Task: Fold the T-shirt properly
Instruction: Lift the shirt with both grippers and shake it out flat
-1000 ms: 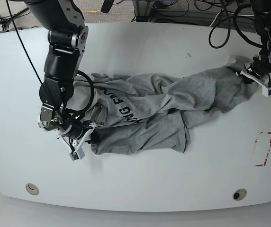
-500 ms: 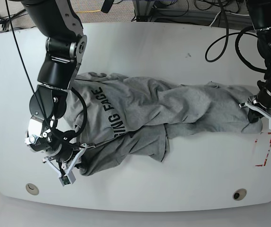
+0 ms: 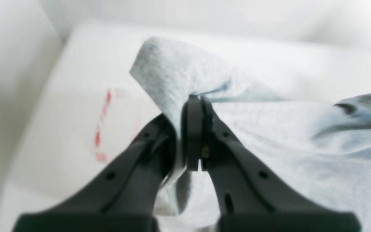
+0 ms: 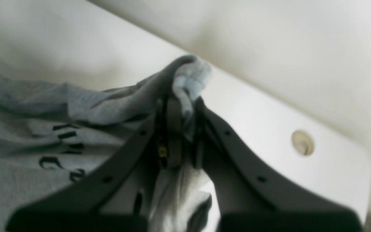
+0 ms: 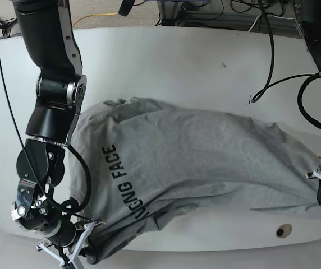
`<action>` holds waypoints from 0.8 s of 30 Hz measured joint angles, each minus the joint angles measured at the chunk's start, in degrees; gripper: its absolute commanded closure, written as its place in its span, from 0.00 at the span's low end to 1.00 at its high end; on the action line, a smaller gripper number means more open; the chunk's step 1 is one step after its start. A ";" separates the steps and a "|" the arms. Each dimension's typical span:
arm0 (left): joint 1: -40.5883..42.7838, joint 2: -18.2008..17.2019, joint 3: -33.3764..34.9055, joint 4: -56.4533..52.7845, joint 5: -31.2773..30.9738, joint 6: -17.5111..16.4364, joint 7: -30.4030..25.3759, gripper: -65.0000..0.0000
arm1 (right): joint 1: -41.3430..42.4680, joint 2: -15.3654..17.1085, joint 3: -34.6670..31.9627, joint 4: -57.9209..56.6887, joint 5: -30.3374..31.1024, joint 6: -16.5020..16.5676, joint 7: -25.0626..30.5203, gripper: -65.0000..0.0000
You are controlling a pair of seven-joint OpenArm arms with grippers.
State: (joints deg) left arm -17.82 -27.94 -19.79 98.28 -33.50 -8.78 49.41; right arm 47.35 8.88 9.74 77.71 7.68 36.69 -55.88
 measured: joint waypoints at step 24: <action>-36.39 -10.97 5.14 2.01 -0.46 0.15 -1.18 0.99 | 24.96 8.22 -9.79 1.33 0.15 2.19 -6.05 1.00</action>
State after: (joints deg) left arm -54.22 -38.92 -14.66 100.29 -33.95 -8.62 48.23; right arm 72.31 17.10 -0.05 79.05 7.84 38.87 -61.93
